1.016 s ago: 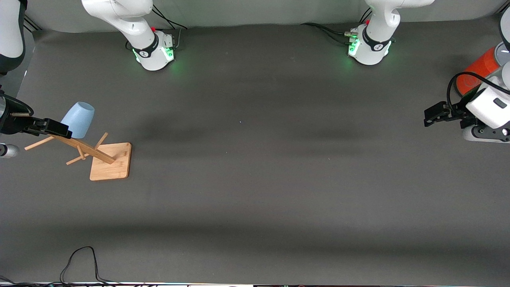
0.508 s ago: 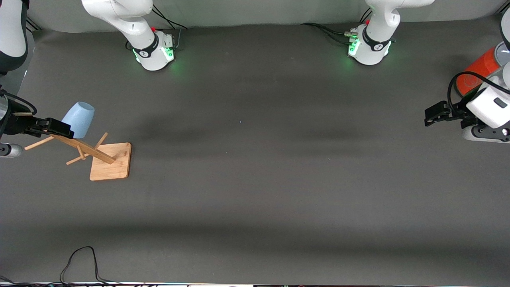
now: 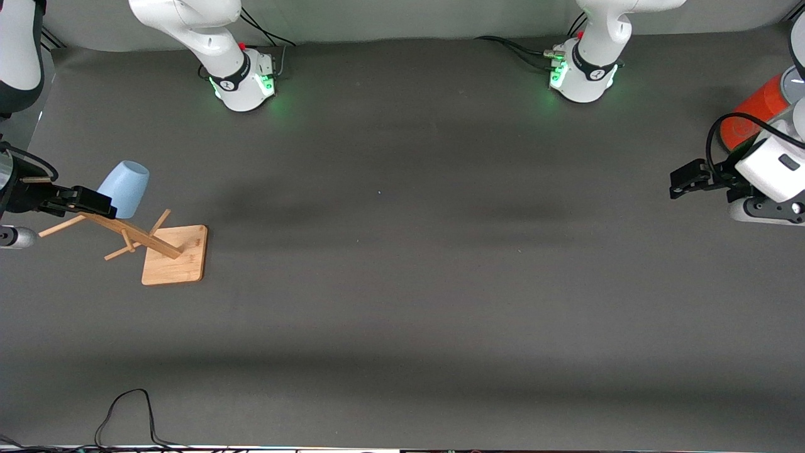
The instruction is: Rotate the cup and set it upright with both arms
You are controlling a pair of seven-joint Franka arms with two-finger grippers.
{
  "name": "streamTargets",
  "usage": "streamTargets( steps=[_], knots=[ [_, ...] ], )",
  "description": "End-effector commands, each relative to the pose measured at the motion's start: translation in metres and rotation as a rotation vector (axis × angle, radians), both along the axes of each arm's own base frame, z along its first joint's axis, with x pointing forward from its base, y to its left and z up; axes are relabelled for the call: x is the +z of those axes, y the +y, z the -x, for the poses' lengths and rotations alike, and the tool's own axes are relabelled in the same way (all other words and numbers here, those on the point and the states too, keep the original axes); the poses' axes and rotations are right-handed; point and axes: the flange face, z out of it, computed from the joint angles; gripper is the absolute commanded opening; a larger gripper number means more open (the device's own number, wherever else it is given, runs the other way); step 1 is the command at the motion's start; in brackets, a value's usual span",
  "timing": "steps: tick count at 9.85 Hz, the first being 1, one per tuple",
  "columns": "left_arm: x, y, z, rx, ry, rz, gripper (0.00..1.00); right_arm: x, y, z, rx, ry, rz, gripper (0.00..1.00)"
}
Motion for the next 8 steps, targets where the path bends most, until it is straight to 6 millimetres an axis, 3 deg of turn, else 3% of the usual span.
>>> streamTargets(
  steps=[1,5,7,8],
  knots=[
    [0.005,0.0,0.005,-0.01,0.006,-0.004,1.0,0.003,0.001,0.004,0.024,-0.014,0.0,1.0],
    [0.003,-0.003,0.005,-0.01,0.008,-0.004,1.0,0.004,0.006,0.006,0.024,-0.014,0.0,1.0],
    [0.002,-0.003,0.005,-0.01,0.009,-0.004,1.0,0.01,0.006,0.034,0.018,-0.016,-0.004,1.0],
    [0.001,-0.003,0.004,-0.01,0.011,-0.004,1.0,0.014,-0.012,0.055,-0.012,-0.018,-0.006,1.0]
  ],
)
